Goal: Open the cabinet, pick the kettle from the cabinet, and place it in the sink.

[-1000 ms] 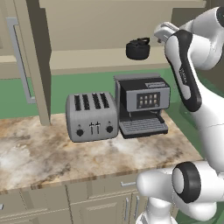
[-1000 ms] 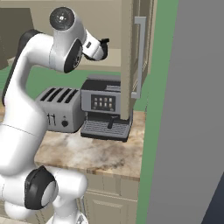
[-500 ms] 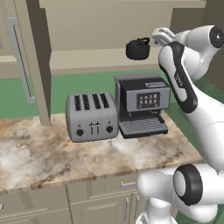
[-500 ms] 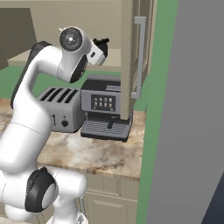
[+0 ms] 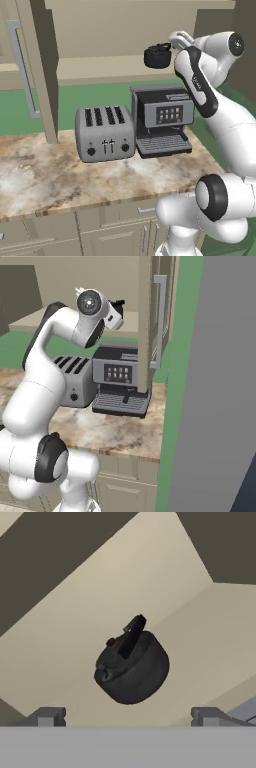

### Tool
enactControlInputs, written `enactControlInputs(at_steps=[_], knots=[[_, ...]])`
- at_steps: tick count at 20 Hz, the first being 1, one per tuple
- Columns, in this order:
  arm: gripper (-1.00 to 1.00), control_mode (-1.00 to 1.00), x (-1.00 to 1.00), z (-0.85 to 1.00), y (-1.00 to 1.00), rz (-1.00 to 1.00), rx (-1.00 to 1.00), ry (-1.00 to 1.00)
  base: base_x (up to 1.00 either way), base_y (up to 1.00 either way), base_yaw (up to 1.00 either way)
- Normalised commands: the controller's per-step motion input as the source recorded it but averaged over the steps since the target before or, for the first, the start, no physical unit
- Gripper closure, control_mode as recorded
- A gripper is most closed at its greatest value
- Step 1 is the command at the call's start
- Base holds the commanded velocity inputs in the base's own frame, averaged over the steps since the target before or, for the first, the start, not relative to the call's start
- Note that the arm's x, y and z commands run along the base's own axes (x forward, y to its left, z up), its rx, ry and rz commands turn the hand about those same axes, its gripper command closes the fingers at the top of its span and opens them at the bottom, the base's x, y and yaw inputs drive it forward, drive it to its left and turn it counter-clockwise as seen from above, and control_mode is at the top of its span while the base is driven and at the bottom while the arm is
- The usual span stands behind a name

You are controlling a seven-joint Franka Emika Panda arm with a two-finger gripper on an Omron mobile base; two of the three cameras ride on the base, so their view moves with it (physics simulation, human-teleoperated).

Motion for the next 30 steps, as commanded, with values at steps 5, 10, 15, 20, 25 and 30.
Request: enactControlInputs(at_steps=[5,10,15,20,25,30], knots=[[-1.00,-1.00,0.37,0.00,-0.06,0.02,0.07,0.00,0.00,0.00,0.00],[-1.00,-1.00,0.37,-0.01,-0.02,0.09,0.09,0.01,0.00,0.00,0.00],[-1.00,-1.00,0.37,-0.03,0.00,0.11,0.01,0.02,0.00,0.00,0.00],[-1.00,-1.00,0.34,-0.03,-0.03,0.13,0.00,0.00,0.00,0.00,0.00],[-1.00,-1.00,0.29,0.00,-0.03,0.11,-0.01,0.00,0.00,0.00,0.00],[-1.00,-1.00,0.27,0.00,0.00,0.07,-0.06,0.00,0.00,0.00,0.00]])
